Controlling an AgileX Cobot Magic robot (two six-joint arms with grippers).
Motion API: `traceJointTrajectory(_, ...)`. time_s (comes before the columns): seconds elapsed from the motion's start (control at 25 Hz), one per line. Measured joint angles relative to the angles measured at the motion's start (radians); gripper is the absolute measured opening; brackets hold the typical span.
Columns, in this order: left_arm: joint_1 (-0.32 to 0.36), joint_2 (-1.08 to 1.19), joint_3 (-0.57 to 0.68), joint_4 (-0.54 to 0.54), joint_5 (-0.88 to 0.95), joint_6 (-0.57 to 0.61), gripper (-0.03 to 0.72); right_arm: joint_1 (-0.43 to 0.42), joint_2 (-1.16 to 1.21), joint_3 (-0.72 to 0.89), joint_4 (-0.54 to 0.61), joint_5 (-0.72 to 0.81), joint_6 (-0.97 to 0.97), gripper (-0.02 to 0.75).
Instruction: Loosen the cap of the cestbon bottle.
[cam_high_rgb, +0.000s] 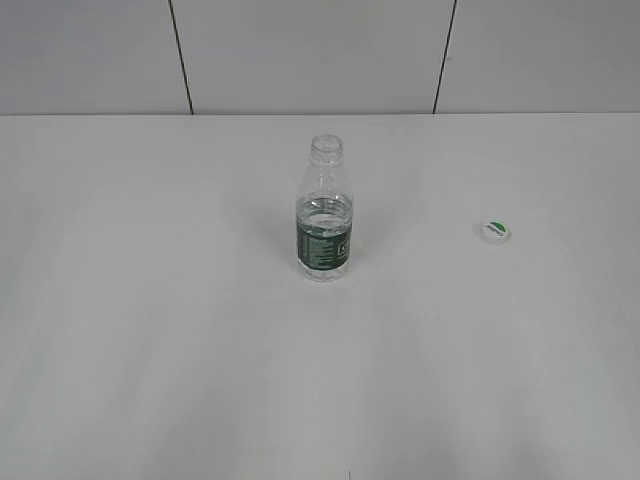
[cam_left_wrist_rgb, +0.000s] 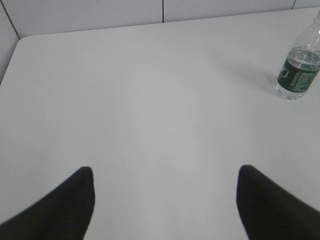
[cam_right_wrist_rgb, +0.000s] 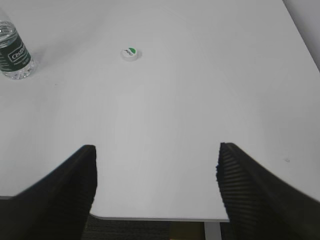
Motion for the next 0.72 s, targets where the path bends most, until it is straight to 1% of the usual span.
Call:
traceJointTrajectory(0.12, 0.000, 0.000, 0.000, 0.000, 0.000, 0.000, 0.530, 0.014, 0.000, 0.000, 0.000, 0.000, 0.000, 0.569)
traceJointTrajectory(0.72, 0.000, 0.000, 0.000, 0.000, 0.000, 0.000, 0.530, 0.014, 0.000, 0.000, 0.000, 0.000, -0.001, 0.569)
